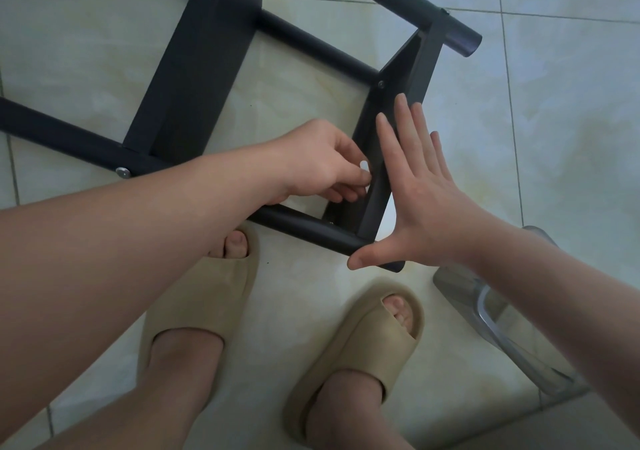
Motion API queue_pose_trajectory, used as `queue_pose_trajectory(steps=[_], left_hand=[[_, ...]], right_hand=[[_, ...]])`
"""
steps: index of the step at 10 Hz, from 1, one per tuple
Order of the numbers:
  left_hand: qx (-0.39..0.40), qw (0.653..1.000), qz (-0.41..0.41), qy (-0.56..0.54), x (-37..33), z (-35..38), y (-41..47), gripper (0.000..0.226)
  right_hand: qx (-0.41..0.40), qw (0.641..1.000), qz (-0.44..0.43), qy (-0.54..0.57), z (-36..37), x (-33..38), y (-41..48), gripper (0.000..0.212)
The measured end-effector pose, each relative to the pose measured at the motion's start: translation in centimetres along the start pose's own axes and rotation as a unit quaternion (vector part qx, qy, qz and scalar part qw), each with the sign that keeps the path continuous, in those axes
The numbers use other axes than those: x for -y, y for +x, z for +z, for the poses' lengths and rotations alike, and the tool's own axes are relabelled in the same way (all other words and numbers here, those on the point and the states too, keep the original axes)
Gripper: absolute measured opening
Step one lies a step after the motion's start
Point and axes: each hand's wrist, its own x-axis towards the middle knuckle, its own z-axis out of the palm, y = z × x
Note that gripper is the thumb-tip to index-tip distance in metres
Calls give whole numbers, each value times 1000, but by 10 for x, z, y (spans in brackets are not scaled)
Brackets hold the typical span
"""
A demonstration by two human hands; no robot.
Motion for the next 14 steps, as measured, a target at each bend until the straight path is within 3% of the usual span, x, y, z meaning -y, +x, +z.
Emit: queue_pose_trajectory(steps=[4,9,11,14], left_hand=[[25,998,-24,52,-3,-2,-5,6],[41,997,-61,8,-5,-4,-6,5],[42,995,-86,-30,-3,-2,-3,15],[62,994,-83,-15,-1,-6,-4,17]], right_hand=[[-2,1000,0,6,0,0,1,158],[3,1000,2,6,-1,2,1,158],[1,1000,0,5,-1,2,1,157],[2,1000,1,11,-1,4,1,158]])
